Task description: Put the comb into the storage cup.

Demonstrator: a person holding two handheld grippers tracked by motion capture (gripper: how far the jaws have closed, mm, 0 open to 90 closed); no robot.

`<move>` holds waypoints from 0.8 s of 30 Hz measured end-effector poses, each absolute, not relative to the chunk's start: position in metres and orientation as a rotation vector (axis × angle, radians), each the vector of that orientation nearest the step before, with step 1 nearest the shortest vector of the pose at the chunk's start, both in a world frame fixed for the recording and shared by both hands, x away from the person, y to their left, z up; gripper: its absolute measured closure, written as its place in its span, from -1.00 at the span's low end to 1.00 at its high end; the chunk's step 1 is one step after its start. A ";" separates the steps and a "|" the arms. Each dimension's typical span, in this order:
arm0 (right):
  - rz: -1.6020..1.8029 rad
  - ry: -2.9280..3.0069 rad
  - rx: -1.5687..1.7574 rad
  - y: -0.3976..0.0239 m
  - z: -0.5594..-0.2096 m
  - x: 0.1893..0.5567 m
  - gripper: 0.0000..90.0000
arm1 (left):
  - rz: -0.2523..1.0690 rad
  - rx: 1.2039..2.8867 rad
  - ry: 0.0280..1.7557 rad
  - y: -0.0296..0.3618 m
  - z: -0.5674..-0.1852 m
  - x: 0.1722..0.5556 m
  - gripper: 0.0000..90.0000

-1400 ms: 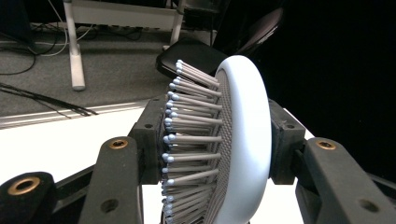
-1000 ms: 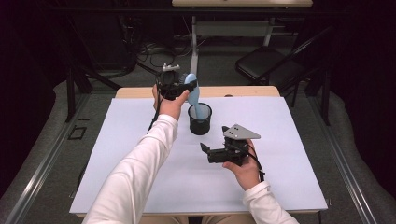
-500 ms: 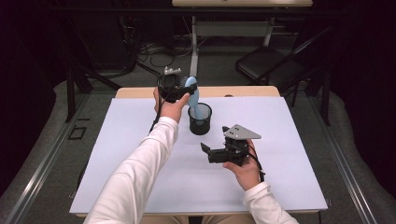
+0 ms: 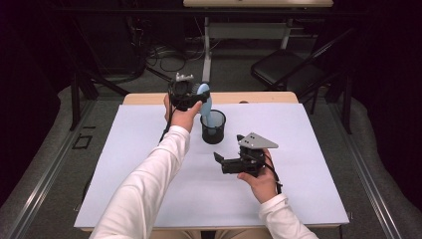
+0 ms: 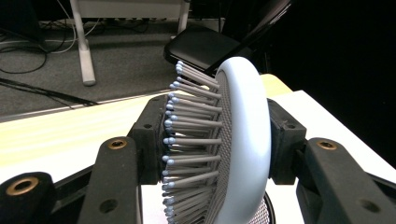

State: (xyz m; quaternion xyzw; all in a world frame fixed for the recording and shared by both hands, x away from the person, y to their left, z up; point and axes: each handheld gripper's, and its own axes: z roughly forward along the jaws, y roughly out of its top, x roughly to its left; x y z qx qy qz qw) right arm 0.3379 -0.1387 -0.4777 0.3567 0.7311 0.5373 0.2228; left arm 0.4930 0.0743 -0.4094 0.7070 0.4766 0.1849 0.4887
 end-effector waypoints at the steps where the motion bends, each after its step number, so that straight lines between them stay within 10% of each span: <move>1: 1.485 2.019 0.986 -0.139 -0.478 0.338 -0.99 | 0.453 1.720 1.161 0.074 -0.410 0.493 0.11; 24: 1.481 2.020 0.987 -0.138 -0.478 0.339 -0.98 | 0.446 1.718 1.119 0.070 -0.417 0.493 0.08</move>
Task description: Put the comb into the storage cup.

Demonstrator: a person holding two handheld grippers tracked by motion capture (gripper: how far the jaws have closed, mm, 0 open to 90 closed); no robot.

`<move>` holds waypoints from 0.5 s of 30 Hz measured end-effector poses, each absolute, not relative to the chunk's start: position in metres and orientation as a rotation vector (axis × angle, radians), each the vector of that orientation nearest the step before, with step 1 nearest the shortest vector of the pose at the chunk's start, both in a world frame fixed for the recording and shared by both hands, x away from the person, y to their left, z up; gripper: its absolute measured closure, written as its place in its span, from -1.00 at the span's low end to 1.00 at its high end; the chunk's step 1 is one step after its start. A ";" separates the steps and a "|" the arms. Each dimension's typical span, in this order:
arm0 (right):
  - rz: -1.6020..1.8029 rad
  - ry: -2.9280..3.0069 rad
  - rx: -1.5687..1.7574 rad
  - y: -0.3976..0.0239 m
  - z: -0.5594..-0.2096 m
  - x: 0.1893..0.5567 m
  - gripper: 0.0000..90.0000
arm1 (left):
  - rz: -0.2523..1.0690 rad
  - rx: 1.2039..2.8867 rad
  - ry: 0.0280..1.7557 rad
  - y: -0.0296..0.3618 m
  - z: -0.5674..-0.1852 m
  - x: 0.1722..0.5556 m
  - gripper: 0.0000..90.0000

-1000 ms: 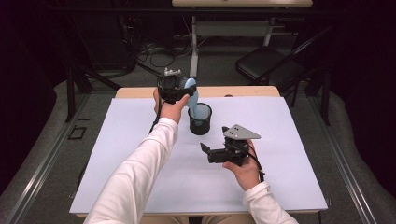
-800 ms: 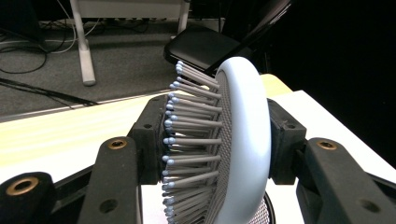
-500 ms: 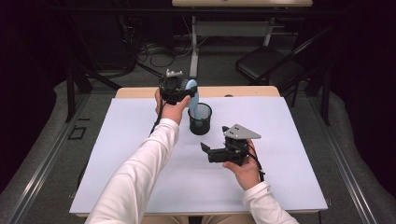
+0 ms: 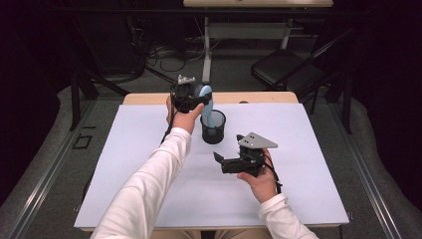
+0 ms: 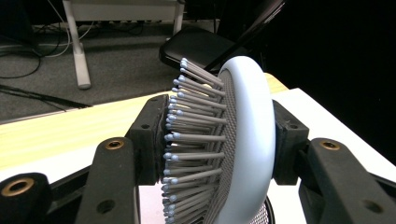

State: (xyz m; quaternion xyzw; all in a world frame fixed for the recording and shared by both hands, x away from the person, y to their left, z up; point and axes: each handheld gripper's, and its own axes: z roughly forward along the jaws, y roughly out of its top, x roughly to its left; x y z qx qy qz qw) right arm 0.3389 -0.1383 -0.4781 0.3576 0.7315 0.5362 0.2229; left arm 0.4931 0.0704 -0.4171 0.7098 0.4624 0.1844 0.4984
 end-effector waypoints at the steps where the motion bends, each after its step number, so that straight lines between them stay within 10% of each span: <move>1: 1.481 2.019 0.989 -0.138 -0.478 0.339 -0.98 | 0.443 1.720 1.118 0.071 -0.417 0.493 0.08; 15: 1.487 2.008 0.998 -0.141 -0.477 0.340 -0.98 | 0.435 1.732 1.083 0.064 -0.419 0.492 0.05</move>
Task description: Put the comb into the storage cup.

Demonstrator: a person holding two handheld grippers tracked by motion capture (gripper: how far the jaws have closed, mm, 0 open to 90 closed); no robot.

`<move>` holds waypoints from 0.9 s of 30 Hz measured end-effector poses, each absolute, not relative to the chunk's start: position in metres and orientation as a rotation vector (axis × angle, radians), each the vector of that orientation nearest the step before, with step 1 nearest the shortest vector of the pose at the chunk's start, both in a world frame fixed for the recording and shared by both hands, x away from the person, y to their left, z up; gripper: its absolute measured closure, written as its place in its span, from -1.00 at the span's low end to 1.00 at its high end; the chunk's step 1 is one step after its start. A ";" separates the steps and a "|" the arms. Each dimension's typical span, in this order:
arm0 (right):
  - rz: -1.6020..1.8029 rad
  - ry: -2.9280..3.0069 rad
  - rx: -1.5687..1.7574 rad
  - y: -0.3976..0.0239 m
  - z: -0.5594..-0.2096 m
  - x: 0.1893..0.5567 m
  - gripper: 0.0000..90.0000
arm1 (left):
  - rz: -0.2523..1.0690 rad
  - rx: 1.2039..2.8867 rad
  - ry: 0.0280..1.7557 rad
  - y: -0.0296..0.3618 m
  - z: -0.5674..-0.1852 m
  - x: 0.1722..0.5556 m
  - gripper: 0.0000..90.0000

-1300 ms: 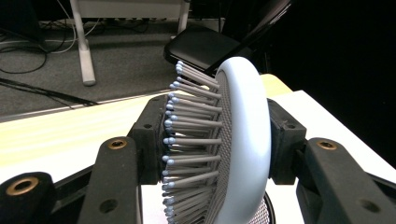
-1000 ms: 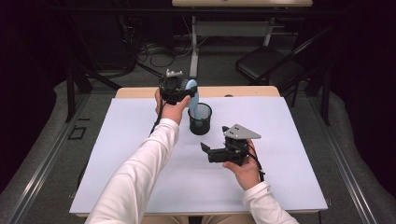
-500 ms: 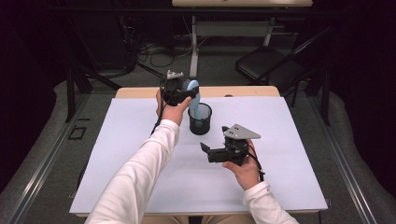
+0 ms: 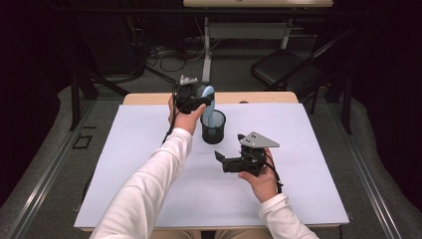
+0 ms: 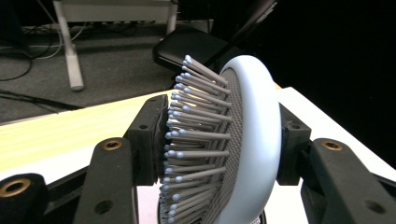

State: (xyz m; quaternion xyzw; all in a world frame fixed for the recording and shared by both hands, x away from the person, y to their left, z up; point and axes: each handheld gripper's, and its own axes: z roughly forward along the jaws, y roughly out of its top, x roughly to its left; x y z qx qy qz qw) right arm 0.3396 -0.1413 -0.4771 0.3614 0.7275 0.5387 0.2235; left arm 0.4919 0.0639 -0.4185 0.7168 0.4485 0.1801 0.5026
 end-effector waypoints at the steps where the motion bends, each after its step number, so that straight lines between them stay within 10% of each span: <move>1: 1.487 2.008 0.998 -0.141 -0.477 0.340 -0.98 | 0.438 1.735 1.081 0.063 -0.418 0.492 0.05; 27: 1.497 1.994 1.008 -0.144 -0.475 0.339 -0.97 | 0.410 1.719 1.078 0.058 -0.421 0.492 -0.01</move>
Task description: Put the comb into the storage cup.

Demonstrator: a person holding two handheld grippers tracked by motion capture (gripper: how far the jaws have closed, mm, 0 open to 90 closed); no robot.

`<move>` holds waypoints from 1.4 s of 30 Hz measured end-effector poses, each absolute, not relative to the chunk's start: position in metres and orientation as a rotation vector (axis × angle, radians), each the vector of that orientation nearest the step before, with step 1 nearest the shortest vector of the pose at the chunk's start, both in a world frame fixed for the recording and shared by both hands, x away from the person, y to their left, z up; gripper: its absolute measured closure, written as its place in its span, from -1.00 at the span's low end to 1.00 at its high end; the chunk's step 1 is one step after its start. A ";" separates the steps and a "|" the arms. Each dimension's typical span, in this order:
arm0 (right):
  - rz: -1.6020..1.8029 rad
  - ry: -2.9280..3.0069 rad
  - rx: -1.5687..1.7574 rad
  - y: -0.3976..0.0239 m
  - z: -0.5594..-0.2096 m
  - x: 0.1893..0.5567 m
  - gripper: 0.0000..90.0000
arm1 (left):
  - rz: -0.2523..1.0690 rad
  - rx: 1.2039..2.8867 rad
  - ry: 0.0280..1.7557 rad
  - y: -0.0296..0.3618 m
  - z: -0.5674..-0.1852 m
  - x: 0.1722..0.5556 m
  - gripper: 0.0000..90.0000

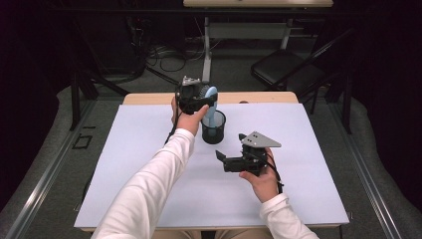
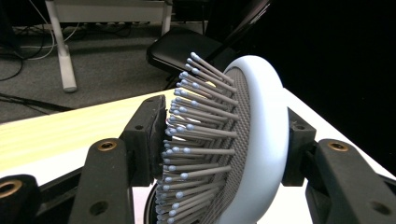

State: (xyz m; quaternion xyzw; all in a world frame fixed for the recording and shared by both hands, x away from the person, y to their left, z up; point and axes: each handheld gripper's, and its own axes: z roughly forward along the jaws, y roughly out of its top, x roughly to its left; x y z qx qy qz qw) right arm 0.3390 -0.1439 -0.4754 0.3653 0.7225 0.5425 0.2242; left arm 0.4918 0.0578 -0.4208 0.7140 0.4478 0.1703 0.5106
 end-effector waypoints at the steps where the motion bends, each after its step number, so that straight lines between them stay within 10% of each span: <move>1: 1.498 1.994 1.009 -0.144 -0.475 0.339 -0.97 | 0.410 1.722 1.082 0.057 -0.421 0.492 -0.03; 42: 1.487 1.998 1.002 -0.141 -0.476 0.337 -0.97 | 0.415 1.720 1.103 0.060 -0.420 0.489 -0.96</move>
